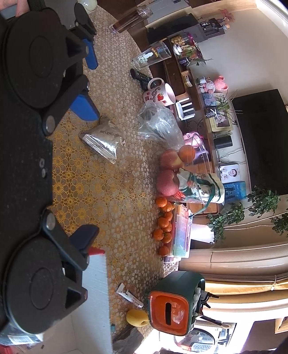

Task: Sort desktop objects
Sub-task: 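Grasp the silver ZHOUSHI packet with the left tool while the right tool grasps the yellow lucky-cat figure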

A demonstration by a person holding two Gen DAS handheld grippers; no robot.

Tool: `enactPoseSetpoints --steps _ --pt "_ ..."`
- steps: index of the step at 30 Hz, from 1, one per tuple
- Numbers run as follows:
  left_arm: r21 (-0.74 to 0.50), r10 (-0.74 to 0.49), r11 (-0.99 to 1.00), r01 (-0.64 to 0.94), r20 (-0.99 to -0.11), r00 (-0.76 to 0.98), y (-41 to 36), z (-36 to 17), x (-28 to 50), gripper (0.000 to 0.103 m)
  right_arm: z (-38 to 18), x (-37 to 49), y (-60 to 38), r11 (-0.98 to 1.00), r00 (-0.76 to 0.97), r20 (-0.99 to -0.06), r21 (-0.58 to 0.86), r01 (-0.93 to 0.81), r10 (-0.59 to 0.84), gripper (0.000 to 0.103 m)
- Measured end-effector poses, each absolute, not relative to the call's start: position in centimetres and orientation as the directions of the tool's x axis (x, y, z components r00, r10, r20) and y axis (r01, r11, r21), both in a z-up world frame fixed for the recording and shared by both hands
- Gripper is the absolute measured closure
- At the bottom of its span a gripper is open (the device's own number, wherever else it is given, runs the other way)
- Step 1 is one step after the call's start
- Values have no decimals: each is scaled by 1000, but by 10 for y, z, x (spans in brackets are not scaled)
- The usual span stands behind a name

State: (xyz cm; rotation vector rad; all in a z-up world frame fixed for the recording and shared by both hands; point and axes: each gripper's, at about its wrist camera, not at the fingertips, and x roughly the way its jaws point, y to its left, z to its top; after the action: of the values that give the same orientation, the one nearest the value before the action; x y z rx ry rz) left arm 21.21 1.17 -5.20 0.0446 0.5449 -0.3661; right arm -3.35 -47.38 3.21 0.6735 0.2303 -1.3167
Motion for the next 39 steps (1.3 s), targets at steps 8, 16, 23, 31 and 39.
enactPoseSetpoints --steps 8,16,23,31,39 --pt "-32 -319 931 363 -555 768 6 -55 260 0 49 -80 -524 51 202 -599 259 965 -775 3" --pt "-5 -305 921 391 -632 712 -3 -69 298 0 34 -118 -574 37 144 -737 159 987 -661 3" --pt "-1 -318 909 416 -645 695 -8 -79 315 0 0 -134 -611 61 158 -879 146 987 -450 7" --pt "21 -341 885 464 -648 681 -15 -89 334 0 -40 -156 -634 -44 186 -933 209 977 -308 10" --pt "32 -303 894 446 -691 657 -19 -107 357 0 -60 -154 -642 -39 209 -945 226 973 -253 15"
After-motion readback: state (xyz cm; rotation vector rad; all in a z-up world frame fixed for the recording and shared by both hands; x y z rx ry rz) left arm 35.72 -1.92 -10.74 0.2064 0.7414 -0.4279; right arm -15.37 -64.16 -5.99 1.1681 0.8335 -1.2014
